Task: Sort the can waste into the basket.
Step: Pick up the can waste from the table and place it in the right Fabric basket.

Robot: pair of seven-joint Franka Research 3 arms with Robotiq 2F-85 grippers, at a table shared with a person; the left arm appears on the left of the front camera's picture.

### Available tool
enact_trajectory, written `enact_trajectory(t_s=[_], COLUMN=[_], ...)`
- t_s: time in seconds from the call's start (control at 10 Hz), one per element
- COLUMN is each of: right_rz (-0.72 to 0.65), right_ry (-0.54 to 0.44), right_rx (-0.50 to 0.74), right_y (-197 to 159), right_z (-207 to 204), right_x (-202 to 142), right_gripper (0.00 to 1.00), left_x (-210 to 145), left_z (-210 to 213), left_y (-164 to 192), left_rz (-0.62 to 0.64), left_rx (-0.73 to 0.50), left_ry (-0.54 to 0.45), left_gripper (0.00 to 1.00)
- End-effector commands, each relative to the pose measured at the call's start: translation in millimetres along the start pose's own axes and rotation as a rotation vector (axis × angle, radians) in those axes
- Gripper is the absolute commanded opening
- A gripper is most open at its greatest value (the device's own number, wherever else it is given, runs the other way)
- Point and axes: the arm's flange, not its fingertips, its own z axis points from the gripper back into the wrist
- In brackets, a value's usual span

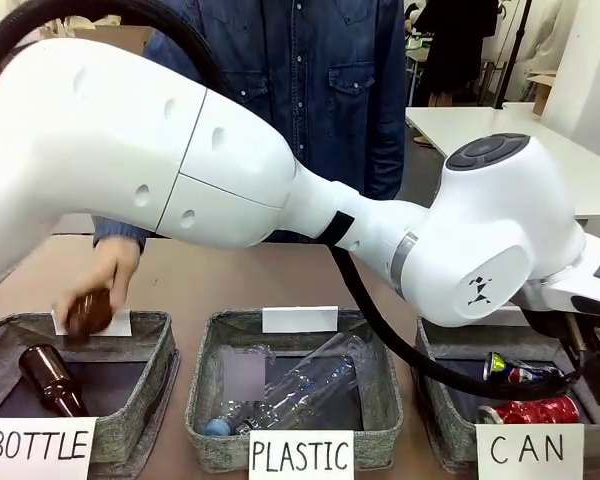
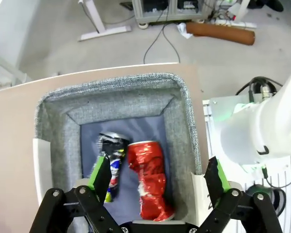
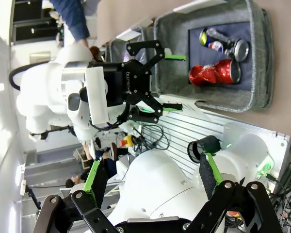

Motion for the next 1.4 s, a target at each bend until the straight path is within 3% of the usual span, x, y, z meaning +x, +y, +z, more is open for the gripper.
enact_trajectory(t_s=[0.0,0.2,0.4,0.6,0.7,0.8,1.0,1.3], right_rz=[-0.020,-0.020,-0.020,-0.020,-0.020,-0.020,-0.020,-0.020], right_ry=[-0.023,-0.023,-0.023,-0.023,-0.023,-0.023,-0.023,-0.023], right_rx=[0.007,0.007,0.007,0.007,0.007,0.007,0.007,0.007], right_y=[3.0,3.0,3.0,3.0,3.0,3.0,3.0,3.0], right_z=[-0.2,-0.2,-0.2,-0.2,-0.2,-0.2,-0.2,-0.2], right_x=[1.7,1.7,1.7,1.7,1.7,1.7,1.7,1.7], right_gripper=[1.00,1.00,1.00,1.00,1.00,1.00,1.00,1.00], left_x=[-5.4,-26.6,-68.9,-121.3,-132.7,-137.7,-147.6,-153.5], left_z=[9.4,56.5,106.0,151.4,155.2,154.4,166.2,180.3], left_y=[-9.0,-5.3,5.5,21.0,25.6,24.7,25.4,28.7], left_rz=[0.011,-0.058,-0.064,0.057,0.081,0.059,0.051,0.063], left_rx=[0.041,0.029,0.022,0.068,0.023,0.019,-0.032,0.021], left_ry=[0.113,0.258,0.329,0.307,0.220,0.239,0.161,0.162], left_gripper=[1.00,1.00,1.00,1.00,1.00,1.00,1.00,1.00])
